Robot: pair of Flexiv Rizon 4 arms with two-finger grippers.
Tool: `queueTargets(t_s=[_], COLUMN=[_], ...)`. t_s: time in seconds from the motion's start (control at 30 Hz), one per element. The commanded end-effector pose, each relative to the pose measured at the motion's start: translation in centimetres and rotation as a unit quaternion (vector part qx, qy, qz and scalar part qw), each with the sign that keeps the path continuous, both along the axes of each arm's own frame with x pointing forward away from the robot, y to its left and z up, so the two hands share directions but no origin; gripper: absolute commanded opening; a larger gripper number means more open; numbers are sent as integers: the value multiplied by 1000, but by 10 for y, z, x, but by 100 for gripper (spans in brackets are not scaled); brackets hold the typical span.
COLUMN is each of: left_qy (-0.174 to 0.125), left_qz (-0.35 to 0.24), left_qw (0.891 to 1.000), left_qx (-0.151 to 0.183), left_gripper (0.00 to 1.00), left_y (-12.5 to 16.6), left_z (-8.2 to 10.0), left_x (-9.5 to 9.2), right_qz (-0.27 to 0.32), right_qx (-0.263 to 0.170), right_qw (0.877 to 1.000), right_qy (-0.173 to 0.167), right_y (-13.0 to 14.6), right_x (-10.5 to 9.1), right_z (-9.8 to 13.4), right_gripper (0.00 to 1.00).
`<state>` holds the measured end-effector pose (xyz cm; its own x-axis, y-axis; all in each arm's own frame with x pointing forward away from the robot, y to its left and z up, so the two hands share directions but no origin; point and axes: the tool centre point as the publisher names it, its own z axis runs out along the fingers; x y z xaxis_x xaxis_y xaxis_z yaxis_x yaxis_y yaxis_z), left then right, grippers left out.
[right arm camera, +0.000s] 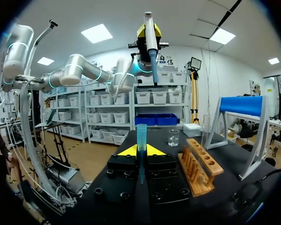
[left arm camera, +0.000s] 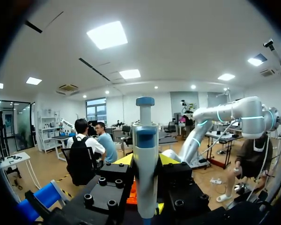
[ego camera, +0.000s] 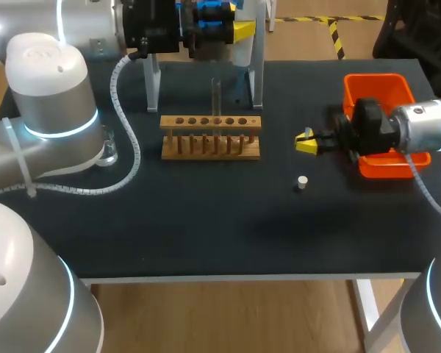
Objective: Invert the test tube, pick up the pipette, mount the tip to pipette, aspirate from beaker and dispense into the tube, eject the tip, return the pipette, and cap with the stopper.
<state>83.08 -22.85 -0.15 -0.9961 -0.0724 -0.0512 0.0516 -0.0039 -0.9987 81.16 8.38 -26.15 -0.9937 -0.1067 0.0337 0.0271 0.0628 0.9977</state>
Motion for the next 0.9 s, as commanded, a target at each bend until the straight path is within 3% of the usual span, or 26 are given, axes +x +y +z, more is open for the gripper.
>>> queueTargets(t_s=[0.03,0.47,0.9], left_qy=[-1,-1,-1], left_qz=[1,1,1], left_qw=[1000,1000,1000], left_qx=[-1,-1,-1], left_gripper=[0,0,0], left_y=[0,0,0], left_z=[0,0,0], left_x=[-1,-1,-1], right_qz=[2,11,16], right_qx=[-2,12,19], right_qw=[1000,1000,1000], right_qy=[0,-4,-13], right_y=[20,67,95], right_x=[-2,-4,2], right_z=[2,9,16], right_gripper=[0,0,0])
